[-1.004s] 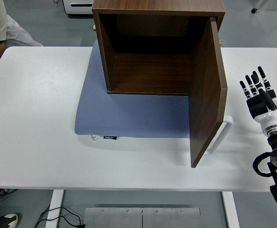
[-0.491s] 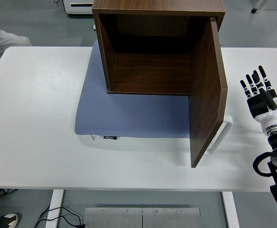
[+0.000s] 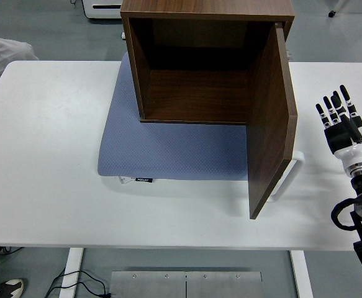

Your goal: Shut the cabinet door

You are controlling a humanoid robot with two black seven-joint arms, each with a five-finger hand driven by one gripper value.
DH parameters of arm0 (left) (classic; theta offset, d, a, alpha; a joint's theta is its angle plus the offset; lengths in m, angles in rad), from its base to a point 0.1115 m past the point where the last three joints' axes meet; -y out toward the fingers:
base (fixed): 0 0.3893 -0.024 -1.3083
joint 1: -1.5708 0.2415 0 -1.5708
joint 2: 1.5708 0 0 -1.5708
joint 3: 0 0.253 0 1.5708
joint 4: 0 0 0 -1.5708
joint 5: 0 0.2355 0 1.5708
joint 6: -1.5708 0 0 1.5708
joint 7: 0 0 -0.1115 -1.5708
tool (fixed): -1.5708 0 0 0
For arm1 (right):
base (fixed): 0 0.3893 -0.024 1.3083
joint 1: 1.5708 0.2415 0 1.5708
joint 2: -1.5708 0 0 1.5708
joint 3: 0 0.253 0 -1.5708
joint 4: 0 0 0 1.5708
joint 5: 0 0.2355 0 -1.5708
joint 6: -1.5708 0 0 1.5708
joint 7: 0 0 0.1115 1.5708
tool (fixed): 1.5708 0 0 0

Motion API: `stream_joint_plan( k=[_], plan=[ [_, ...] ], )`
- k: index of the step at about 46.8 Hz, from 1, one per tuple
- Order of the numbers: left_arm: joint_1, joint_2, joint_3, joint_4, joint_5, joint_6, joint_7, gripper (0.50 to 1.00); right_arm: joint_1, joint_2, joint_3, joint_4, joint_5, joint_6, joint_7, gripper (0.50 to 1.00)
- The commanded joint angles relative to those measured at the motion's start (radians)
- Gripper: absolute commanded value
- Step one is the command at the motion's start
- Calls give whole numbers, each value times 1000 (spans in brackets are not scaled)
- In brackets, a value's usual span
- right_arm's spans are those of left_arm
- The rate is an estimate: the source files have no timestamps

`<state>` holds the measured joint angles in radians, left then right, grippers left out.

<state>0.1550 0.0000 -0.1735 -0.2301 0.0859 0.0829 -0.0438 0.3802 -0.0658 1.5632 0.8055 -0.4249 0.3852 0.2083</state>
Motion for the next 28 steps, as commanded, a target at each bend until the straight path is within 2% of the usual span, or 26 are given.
stream_joint_plan(
  k=[1,28],
  plan=[
    [0,0,0,0,0,0,1,1000,-6,1,0,0,0,0,-1,1000],
    [0,0,-1,0,0,0,1,1000,-3,-12,-3,6,1,-3,-3,1000]
  ],
)
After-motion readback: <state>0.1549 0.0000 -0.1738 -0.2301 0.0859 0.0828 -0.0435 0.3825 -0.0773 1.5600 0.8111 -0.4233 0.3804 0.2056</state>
